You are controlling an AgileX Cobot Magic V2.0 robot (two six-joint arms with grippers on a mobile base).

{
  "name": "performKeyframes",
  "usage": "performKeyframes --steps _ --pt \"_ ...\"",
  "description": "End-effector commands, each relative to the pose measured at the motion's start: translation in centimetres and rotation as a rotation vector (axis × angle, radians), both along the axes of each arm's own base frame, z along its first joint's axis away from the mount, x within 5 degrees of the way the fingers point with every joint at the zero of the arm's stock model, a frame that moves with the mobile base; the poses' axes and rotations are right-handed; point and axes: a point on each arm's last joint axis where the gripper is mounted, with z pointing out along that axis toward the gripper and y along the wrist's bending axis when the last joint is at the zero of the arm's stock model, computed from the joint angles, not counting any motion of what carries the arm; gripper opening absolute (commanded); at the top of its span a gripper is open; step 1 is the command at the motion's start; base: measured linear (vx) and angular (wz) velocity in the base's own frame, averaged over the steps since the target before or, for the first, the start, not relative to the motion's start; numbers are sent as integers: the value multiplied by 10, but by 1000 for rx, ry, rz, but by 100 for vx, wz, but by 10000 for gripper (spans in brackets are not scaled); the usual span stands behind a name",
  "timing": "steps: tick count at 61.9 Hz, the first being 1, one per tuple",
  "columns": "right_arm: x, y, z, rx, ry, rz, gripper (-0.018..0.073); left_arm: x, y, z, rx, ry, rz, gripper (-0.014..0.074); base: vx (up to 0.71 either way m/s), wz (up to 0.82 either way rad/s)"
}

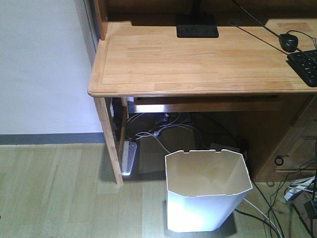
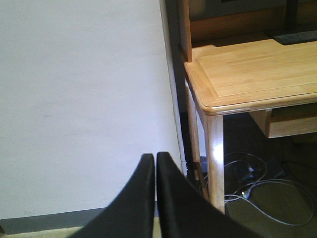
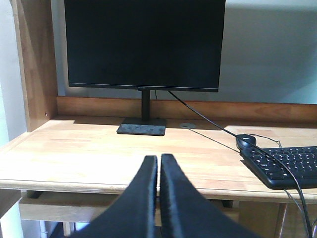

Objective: Move trash bin to bedside with robot

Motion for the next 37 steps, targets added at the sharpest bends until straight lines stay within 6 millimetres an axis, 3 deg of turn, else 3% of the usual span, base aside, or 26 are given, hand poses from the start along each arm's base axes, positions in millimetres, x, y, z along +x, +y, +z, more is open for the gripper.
performKeyframes --steps 1,37 --pt "-1 0 1 -9 -70 -2 -11 1 -1 -2 -12 -55 -15 -6 0 0" --pt "-1 0 1 -9 -70 -2 -11 1 -1 -2 -12 -55 -15 -6 0 0"
